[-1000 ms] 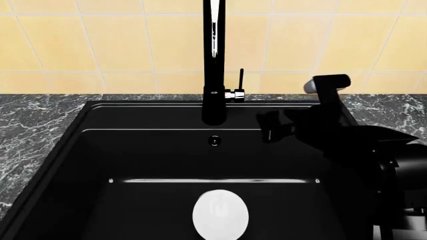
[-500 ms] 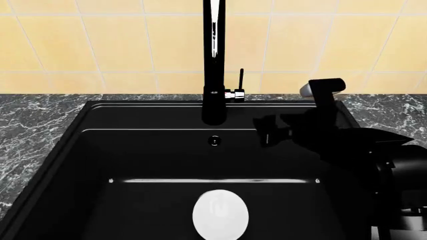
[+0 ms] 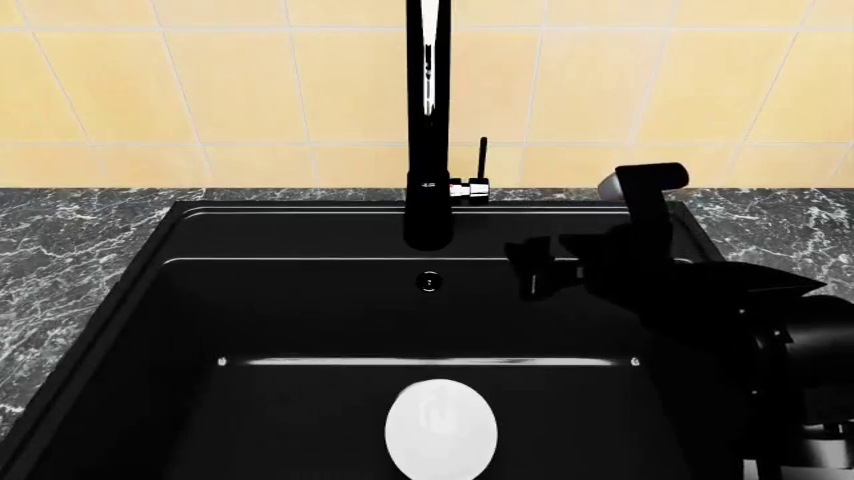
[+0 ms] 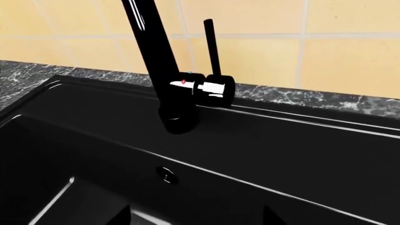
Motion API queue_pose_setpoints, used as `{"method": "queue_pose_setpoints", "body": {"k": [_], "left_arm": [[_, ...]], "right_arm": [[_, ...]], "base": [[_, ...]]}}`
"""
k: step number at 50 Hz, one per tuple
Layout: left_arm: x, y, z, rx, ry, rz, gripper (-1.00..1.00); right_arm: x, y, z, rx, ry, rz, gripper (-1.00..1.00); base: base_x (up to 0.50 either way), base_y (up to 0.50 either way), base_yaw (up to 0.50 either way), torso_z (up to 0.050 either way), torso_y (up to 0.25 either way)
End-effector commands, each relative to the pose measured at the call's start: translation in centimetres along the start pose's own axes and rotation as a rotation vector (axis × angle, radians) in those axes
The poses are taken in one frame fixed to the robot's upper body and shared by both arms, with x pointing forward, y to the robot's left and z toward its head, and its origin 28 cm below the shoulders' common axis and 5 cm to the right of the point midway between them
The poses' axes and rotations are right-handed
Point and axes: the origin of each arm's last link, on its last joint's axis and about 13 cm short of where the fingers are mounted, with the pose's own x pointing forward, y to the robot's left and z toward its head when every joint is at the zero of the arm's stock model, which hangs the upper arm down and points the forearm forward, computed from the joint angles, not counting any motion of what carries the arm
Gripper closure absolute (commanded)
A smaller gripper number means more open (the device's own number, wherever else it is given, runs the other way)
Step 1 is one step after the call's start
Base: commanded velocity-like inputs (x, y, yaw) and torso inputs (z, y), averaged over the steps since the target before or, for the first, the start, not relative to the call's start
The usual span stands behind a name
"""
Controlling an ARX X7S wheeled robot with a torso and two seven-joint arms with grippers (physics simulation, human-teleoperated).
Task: Pick the cup and bowl from the sink and place them on the counter for drying.
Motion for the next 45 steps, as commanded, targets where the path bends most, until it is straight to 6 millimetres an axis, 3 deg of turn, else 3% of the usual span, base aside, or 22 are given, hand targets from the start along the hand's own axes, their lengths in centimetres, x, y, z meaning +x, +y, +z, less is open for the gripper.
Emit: {"method": "queue_pose_setpoints", "body": {"k": [1, 13, 24, 35, 36, 37, 38, 39, 40, 42, 45], "left_arm": [[-1.5, 0.1, 1.4, -0.017, -0.044, -0.026, -1.0], [-1.8, 0.6, 1.6, -0.001, -0.062, -0.026, -1.0], [-4.3, 0.1, 2.8, -0.013, -0.179, -0.024, -1.0], [-8.3, -1.5, 4.4, 0.059, -0.349, -0.133, -1.0], [-8.3, -1.6, 4.2, 0.082, -0.357, -0.143, -1.0], [-5.6, -2.7, 2.4, 0.132, -0.221, -0.104, -1.0], [-4.6, -3.0, 2.5, 0.193, -0.22, -0.126, -1.0], [-4.2, -5.1, 1.8, 0.258, -0.123, -0.151, -1.0], [-5.3, -5.7, 3.0, 0.245, -0.18, -0.174, -1.0], [-9.2, -5.9, 5.9, 0.202, -0.425, -0.29, -1.0], [-9.8, -7.5, 7.1, 0.196, -0.496, -0.35, -1.0]], "right_arm": [[0.1, 0.0, -0.2, 0.012, -0.005, 0.012, -1.0], [0.3, 0.1, -0.3, 0.011, 0.0, 0.02, -1.0], [0.3, 0.1, -0.3, 0.013, -0.008, 0.023, -1.0], [0.3, 0.3, 0.6, 0.01, -0.03, 0.024, -1.0], [0.3, 0.3, 0.7, 0.011, -0.032, 0.024, -1.0], [0.2, 0.3, 0.9, 0.01, -0.034, 0.019, -1.0], [0.2, 0.3, 1.0, 0.012, -0.034, 0.018, -1.0], [0.2, 0.3, 1.2, 0.008, -0.021, 0.009, -1.0], [0.2, 0.2, 1.3, 0.016, -0.02, 0.003, -1.0], [0.2, 0.2, 1.5, 0.009, -0.005, -0.005, -1.0], [0.5, 0.1, 1.6, 0.002, 0.039, -0.004, -1.0]], "base": [[0.0, 0.0, 0.0, 0.0, 0.0], [0.0, 0.0, 0.0, 0.0, 0.0], [0.0, 0.0, 0.0, 0.0, 0.0], [0.0, 0.0, 0.0, 0.0, 0.0], [0.0, 0.0, 0.0, 0.0, 0.0], [0.0, 0.0, 0.0, 0.0, 0.0], [0.0, 0.0, 0.0, 0.0, 0.0], [0.0, 0.0, 0.0, 0.0, 0.0], [0.0, 0.0, 0.0, 0.0, 0.0], [0.0, 0.0, 0.0, 0.0, 0.0], [0.0, 0.0, 0.0, 0.0, 0.0]]}}
